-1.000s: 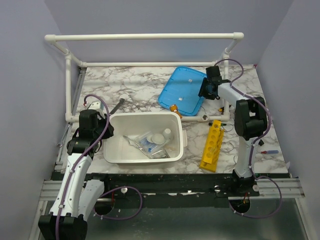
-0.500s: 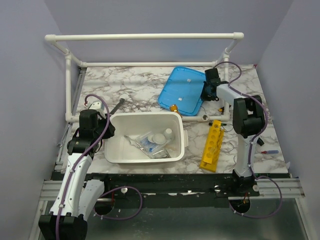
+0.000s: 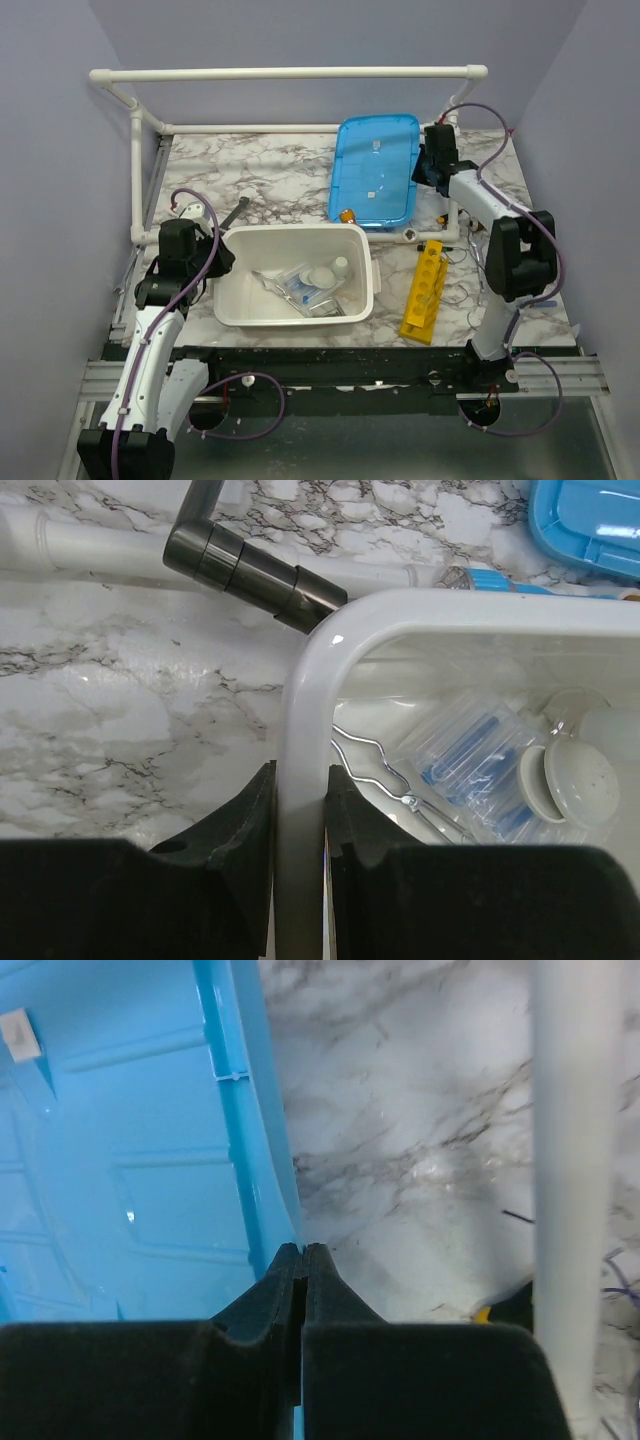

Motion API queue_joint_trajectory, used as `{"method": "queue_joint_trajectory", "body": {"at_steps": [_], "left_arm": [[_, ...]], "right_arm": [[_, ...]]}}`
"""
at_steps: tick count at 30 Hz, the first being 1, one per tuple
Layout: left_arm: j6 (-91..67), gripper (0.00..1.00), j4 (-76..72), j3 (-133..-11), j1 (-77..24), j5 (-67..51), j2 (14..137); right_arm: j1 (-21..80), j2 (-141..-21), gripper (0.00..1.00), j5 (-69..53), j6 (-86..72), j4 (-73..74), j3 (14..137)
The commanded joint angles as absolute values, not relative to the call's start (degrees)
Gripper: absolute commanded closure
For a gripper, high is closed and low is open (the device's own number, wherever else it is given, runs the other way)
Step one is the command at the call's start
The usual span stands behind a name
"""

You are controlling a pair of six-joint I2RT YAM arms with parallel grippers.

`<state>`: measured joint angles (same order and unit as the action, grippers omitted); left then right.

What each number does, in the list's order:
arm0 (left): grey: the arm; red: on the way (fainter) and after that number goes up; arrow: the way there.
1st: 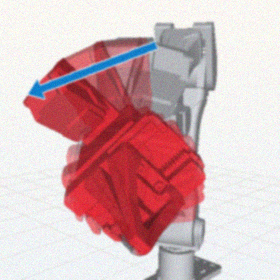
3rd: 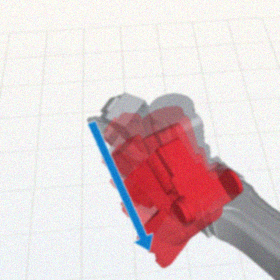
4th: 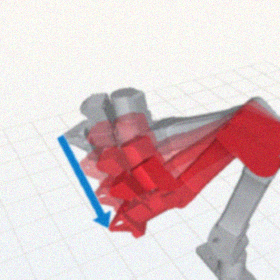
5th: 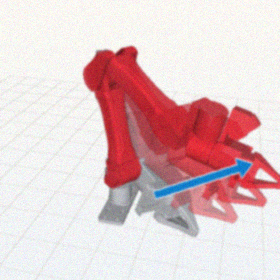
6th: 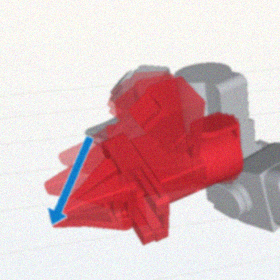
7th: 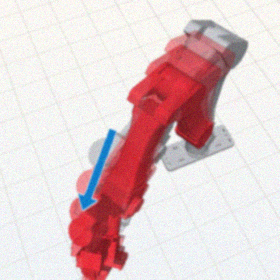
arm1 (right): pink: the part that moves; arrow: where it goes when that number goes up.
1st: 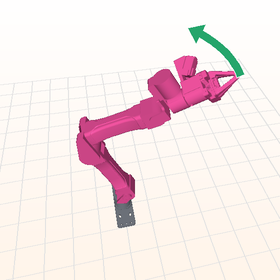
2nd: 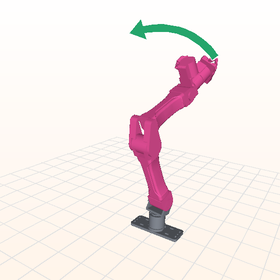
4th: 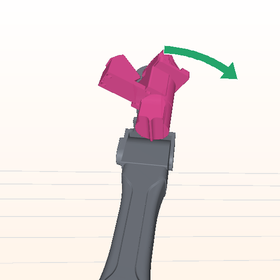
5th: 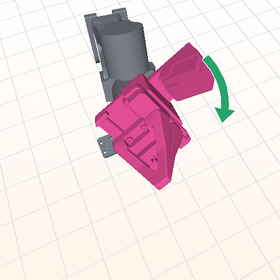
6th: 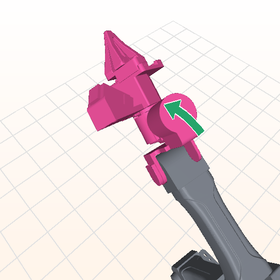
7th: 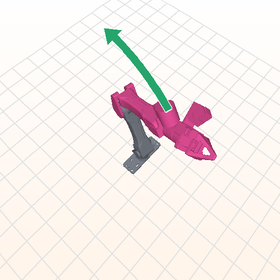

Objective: Organize the chemistry lab equipment

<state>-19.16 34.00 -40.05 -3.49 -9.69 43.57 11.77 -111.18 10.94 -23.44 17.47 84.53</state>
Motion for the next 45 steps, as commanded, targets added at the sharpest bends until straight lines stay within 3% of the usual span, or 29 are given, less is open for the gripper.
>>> {"method": "queue_joint_trajectory", "body": {"at_steps": [1,9,19,22,26,28,31,38,45], "left_arm": [[-23.98,0.95,29.92,-39.41,-4.0,-16.38,43.3],[-28.35,0.98,27.78,-39.93,-5.79,-15.81,43.51],[-34.8,0.96,21.93,-42.72,-17.1,-12.21,49.82],[-34.76,0.8,21.01,-44.46,-17.75,-13.28,51.26],[-32.22,0.36,22.4,-48.49,-17.75,-13.97,52.4],[-30.39,0.2,23.75,-50.78,-17.75,-13.45,52.86],[-27.57,0.05,25.98,-54.98,-17.8,-11.05,53.82],[-23.41,0.01,26.98,-66.28,-17.75,-11.05,56.63],[-22.53,0.01,26.08,-72.81,-19.16,-15.89,58.23]], "right_arm": [[13.67,-102.23,0.99,19.57,-18.84,7.8,81.73],[13.96,-94.37,0.99,24.76,-15.54,15.49,79.76],[13.93,-83.59,0.99,33.92,-13.45,25.63,76.77],[13.97,-80.33,0.99,38.73,-12.54,25.81,75.38],[13.92,-77.2,0.99,43.78,-12.21,28.39,75.41],[13.94,-75.44,0.99,45.17,-12.42,29.56,75.16],[14.02,-72.98,0.99,47.56,-12.42,30.49,74.75],[13.97,-69.32,0.99,52.97,-10.52,32.21,77.88],[13.93,-66.02,0.99,48.78,-12.22,36.15,80.98]]}}
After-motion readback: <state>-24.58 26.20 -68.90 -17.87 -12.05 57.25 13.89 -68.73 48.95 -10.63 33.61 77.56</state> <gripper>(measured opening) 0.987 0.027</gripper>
